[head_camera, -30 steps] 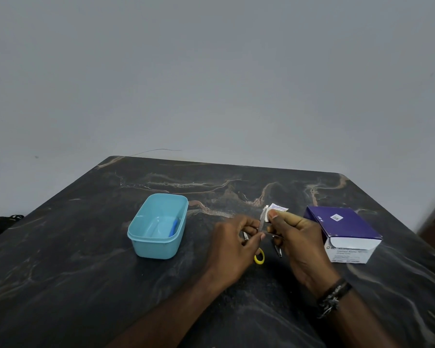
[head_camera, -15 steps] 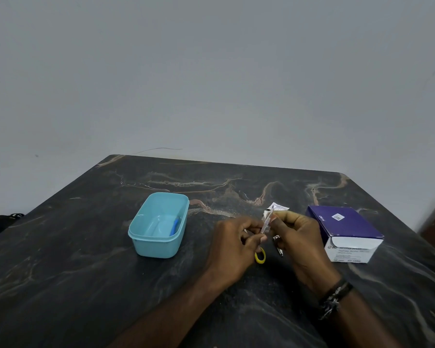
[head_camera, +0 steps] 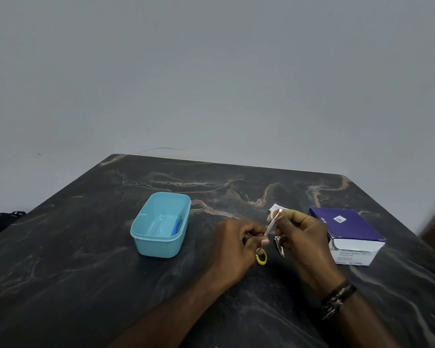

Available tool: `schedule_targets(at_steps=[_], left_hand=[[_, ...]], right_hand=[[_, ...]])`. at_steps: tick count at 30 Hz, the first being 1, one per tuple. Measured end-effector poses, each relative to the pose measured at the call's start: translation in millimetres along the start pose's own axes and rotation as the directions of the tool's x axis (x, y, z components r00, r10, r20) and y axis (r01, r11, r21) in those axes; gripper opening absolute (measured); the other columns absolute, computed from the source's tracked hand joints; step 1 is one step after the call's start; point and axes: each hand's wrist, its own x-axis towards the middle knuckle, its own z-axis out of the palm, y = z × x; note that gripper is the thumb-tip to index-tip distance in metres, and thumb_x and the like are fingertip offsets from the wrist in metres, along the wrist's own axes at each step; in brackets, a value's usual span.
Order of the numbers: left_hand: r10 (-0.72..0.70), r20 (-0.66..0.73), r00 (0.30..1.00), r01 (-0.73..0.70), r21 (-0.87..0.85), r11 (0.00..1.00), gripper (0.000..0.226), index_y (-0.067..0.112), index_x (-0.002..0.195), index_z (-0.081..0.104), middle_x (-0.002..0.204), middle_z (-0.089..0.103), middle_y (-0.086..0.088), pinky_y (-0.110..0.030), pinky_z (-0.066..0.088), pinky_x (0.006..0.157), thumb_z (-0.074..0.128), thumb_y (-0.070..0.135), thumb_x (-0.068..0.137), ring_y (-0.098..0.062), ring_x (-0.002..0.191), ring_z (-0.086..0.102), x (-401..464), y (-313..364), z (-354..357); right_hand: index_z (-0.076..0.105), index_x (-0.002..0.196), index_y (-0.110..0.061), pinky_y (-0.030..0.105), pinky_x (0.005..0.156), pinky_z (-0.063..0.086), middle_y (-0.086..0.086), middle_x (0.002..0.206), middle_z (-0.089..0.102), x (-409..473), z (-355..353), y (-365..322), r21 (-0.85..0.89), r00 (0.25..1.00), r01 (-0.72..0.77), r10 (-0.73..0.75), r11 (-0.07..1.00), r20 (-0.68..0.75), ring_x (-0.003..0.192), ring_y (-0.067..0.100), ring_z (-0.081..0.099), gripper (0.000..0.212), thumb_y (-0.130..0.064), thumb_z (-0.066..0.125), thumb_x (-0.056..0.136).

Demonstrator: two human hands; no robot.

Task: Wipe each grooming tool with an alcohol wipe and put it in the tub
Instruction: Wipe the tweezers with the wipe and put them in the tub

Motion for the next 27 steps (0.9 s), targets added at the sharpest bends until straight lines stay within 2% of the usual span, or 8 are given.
schedule_targets(at_steps=[4,9,11,13,15,18,22,27], left_hand=[[-0.002,-0.001,1.0,0.002,-0.002,1.0,0.016,0.013,0.091,0.075,0.063,0.068,0.008,-0.022,0.054,0.054,0.066,0.001,0.085,-0.006,0.058,0.068,-1.1,1.5,0.9],[-0.025,-0.037,0.999,0.023,-0.057,0.998,0.015,0.013,0.091,0.074,0.063,0.069,0.004,-0.028,0.056,0.055,0.068,0.002,0.084,-0.006,0.056,0.066,0.8,1.3,-3.0],[-0.025,-0.025,0.999,0.024,-0.044,0.999,0.014,0.013,0.092,0.074,0.065,0.069,0.006,-0.024,0.055,0.055,0.068,0.003,0.085,-0.006,0.057,0.067,0.0,2.0,-2.8],[-0.03,0.007,1.0,0.03,-0.039,0.999,0.015,0.012,0.095,0.073,0.068,0.07,0.003,-0.022,0.055,0.057,0.067,0.003,0.085,-0.007,0.059,0.068,-1.9,3.9,-1.1],[-0.01,0.043,0.999,0.011,-0.03,1.0,0.019,0.013,0.098,0.074,0.072,0.071,0.002,-0.024,0.058,0.06,0.067,0.001,0.085,-0.011,0.061,0.069,-3.3,5.6,1.1],[0.033,0.054,0.998,-0.034,0.009,0.999,0.027,0.014,0.104,0.073,0.076,0.071,0.002,-0.028,0.06,0.064,0.066,-0.002,0.083,-0.014,0.066,0.072,-3.4,6.0,1.7],[-0.001,-0.019,1.0,0.0,-0.076,0.997,0.022,0.006,0.098,0.072,0.076,0.069,0.0,-0.024,0.059,0.061,0.065,-0.007,0.082,-0.015,0.066,0.071,0.1,3.6,-1.3],[-0.08,-0.045,0.996,0.069,-0.213,0.975,0.031,0.019,0.078,0.069,0.067,0.07,-0.002,-0.023,0.057,0.059,0.065,-0.011,0.082,-0.015,0.062,0.07,2.2,2.0,-5.5]], right_hand=[[0.074,0.086,-0.007,0.029,0.056,0.039,0.019,0.075,0.066,-0.6,-1.3,0.0,-0.025,1.0,-0.005,0.006,1.0,0.017,0.068,0.027,0.049,0.013,-0.012,0.064,0.091],[0.072,0.083,-0.005,0.017,0.041,0.033,0.006,0.061,0.059,-4.4,1.5,0.8,-0.129,0.992,-0.03,0.045,0.991,0.115,0.048,0.009,0.041,0.016,-0.011,0.061,0.093],[0.073,0.082,-0.006,0.02,0.043,0.035,0.007,0.061,0.062,-3.4,1.4,0.8,-0.124,0.996,-0.016,0.027,0.992,0.086,0.049,0.011,0.044,0.016,-0.011,0.062,0.092],[0.074,0.085,-0.006,0.026,0.051,0.037,0.013,0.067,0.066,-2.1,0.5,0.3,-0.068,1.0,0.0,0.002,0.998,0.029,0.058,0.022,0.048,0.014,-0.011,0.063,0.092],[0.074,0.089,-0.003,0.028,0.054,0.038,0.016,0.07,0.066,-1.9,-0.6,-2.8,-0.019,0.999,0.025,-0.025,1.0,-0.021,0.063,0.025,0.048,0.014,-0.012,0.063,0.092],[0.073,0.088,-0.005,0.02,0.045,0.041,0.0,0.059,0.066,-3.3,-0.9,-6.2,-0.035,0.998,0.039,-0.041,0.999,-0.046,0.053,0.012,0.052,0.013,-0.012,0.063,0.091],[0.072,0.082,-0.006,0.02,0.042,0.033,-0.004,0.05,0.057,-5.7,0.5,-6.0,-0.122,0.997,-0.014,0.023,0.992,0.075,0.048,0.01,0.04,0.016,-0.014,0.062,0.092],[0.071,0.081,-0.008,0.014,0.04,0.034,-0.008,0.045,0.058,-9.6,2.0,-6.8,-0.192,0.986,-0.008,0.04,0.981,0.163,0.04,0.0,0.042,0.016,-0.01,0.06,0.093]])
